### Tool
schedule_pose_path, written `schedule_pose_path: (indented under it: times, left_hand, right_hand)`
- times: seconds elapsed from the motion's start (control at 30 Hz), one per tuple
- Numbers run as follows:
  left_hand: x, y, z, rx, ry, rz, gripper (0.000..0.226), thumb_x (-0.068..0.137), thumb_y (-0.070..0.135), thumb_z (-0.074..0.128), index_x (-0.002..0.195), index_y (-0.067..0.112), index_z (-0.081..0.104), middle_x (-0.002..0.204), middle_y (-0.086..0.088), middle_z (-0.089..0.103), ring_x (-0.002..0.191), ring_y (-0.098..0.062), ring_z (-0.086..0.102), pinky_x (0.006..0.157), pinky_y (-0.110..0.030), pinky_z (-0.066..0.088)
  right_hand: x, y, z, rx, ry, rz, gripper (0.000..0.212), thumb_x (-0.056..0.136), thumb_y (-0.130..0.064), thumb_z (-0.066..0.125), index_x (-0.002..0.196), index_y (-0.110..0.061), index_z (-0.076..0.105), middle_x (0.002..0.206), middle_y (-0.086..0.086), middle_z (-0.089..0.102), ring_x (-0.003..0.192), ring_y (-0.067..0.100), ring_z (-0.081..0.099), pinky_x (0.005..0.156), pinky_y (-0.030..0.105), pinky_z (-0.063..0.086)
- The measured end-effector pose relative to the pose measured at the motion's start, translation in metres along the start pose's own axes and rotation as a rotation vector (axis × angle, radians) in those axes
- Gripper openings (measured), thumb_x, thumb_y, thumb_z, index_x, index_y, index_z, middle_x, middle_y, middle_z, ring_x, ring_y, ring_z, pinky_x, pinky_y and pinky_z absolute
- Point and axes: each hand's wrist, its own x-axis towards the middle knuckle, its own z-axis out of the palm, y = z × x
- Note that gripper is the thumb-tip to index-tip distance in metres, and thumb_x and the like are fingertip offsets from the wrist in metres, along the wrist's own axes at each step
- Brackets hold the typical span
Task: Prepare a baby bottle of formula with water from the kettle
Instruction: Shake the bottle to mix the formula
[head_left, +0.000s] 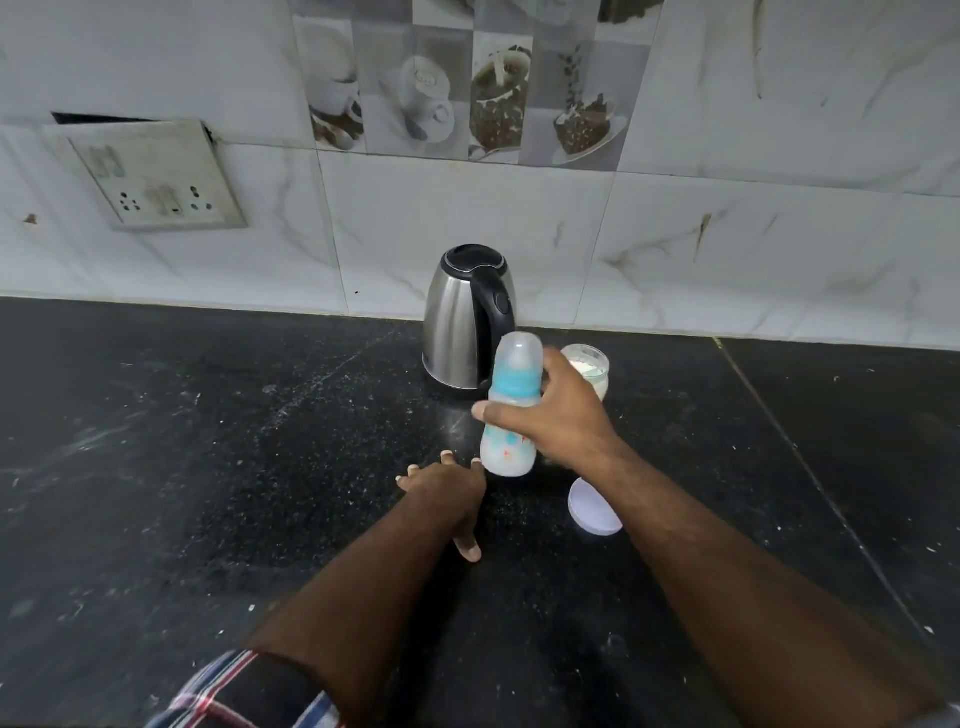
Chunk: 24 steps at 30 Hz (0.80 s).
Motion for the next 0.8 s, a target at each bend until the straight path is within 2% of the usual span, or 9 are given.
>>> schedule_pose_path:
  times: [0.13, 0.17, 0.23, 0.27, 0.3, 0.4, 0.53, 0.67, 0.8]
  left_hand:
    - [-0.002, 0.001, 0.000, 0.000, 0.004, -0.003, 0.136, 0.075, 0.041, 0.092, 0.166, 0.022, -0.007, 0.172, -0.021, -0.006, 0.152, -0.059, 0.017, 0.116, -0.075, 0.027]
    - [-0.002, 0.001, -0.001, 0.002, 0.002, -0.003, 0.135, 0.075, 0.041, 0.092, 0.166, 0.022, -0.006, 0.172, -0.021, -0.006, 0.152, -0.059, 0.017, 0.116, -0.075, 0.027]
    - [-0.003, 0.001, -0.001, 0.006, -0.007, 0.004, 0.132, 0.075, 0.038, 0.092, 0.166, 0.020, -0.003, 0.172, -0.022, -0.006, 0.151, -0.060, 0.016, 0.116, -0.075, 0.027]
    - [-0.002, 0.000, -0.002, 0.004, -0.011, 0.008, 0.132, 0.076, 0.037, 0.092, 0.166, 0.020, -0.003, 0.172, -0.022, -0.006, 0.151, -0.060, 0.016, 0.116, -0.075, 0.027]
    - [-0.002, 0.000, -0.002, 0.004, -0.009, 0.011, 0.133, 0.076, 0.037, 0.092, 0.166, 0.021, -0.004, 0.172, -0.022, -0.006, 0.151, -0.060, 0.016, 0.116, -0.075, 0.026]
    - [0.000, -0.001, 0.000, -0.005, 0.005, 0.006, 0.137, 0.074, 0.040, 0.092, 0.166, 0.023, -0.008, 0.172, -0.022, -0.005, 0.151, -0.059, 0.017, 0.116, -0.076, 0.027]
    - [0.003, -0.001, 0.002, 0.007, 0.006, 0.013, 0.138, 0.073, 0.040, 0.093, 0.166, 0.022, -0.007, 0.172, -0.023, -0.005, 0.151, -0.060, 0.017, 0.115, -0.076, 0.027]
    - [0.006, -0.002, 0.003, -0.003, 0.021, 0.011, 0.139, 0.071, 0.042, 0.094, 0.166, 0.023, -0.007, 0.172, -0.023, -0.003, 0.150, -0.060, 0.019, 0.114, -0.076, 0.028]
    - [0.006, -0.002, 0.004, 0.005, 0.011, 0.011, 0.139, 0.072, 0.042, 0.093, 0.166, 0.023, -0.008, 0.172, -0.024, -0.005, 0.150, -0.060, 0.018, 0.114, -0.077, 0.027]
  right_hand:
    - [0.021, -0.004, -0.012, 0.255, 0.370, -0.090, 0.063, 0.054, -0.058, 0.088, 0.103, -0.033, 0.056, 0.087, -0.016, 0.070, 0.078, 0.003, 0.070, 0.071, 0.029, 0.060]
    - [0.017, -0.006, -0.011, 0.231, 0.341, -0.085, 0.065, 0.053, -0.060, 0.087, 0.103, -0.034, 0.054, 0.087, -0.019, 0.070, 0.078, 0.001, 0.069, 0.072, 0.027, 0.059]
    - [0.003, 0.005, 0.000, 0.030, 0.042, 0.001, 0.075, 0.049, -0.065, 0.085, 0.110, -0.036, 0.052, 0.095, -0.019, 0.070, 0.085, -0.001, 0.069, 0.077, 0.028, 0.060]
    - [-0.001, 0.007, 0.001, -0.019, -0.010, 0.022, 0.080, 0.049, -0.066, 0.085, 0.115, -0.036, 0.052, 0.099, -0.017, 0.069, 0.088, 0.000, 0.069, 0.079, 0.031, 0.060]
    - [0.003, 0.010, -0.001, -0.042, 0.008, -0.009, 0.081, 0.049, -0.066, 0.086, 0.116, -0.034, 0.053, 0.101, -0.015, 0.070, 0.088, 0.001, 0.070, 0.078, 0.033, 0.060]
    - [0.024, 0.003, -0.014, 0.193, 0.324, -0.055, 0.070, 0.054, -0.060, 0.088, 0.110, -0.031, 0.056, 0.100, -0.009, 0.073, 0.086, 0.006, 0.073, 0.078, 0.037, 0.062]
    - [0.012, 0.006, -0.007, -0.005, 0.051, 0.024, 0.073, 0.054, -0.061, 0.088, 0.112, -0.036, 0.052, 0.101, -0.015, 0.070, 0.080, -0.009, 0.067, 0.065, 0.018, 0.054]
    - [0.024, 0.001, -0.015, 0.286, 0.371, -0.018, 0.065, 0.054, -0.059, 0.088, 0.105, -0.033, 0.055, 0.096, -0.011, 0.072, 0.082, 0.002, 0.071, 0.075, 0.031, 0.060]
    - [0.007, 0.013, -0.005, 0.083, 0.044, 0.047, 0.070, 0.061, -0.049, 0.093, 0.116, -0.029, 0.056, 0.101, -0.010, 0.072, 0.085, 0.000, 0.072, 0.080, 0.034, 0.063]
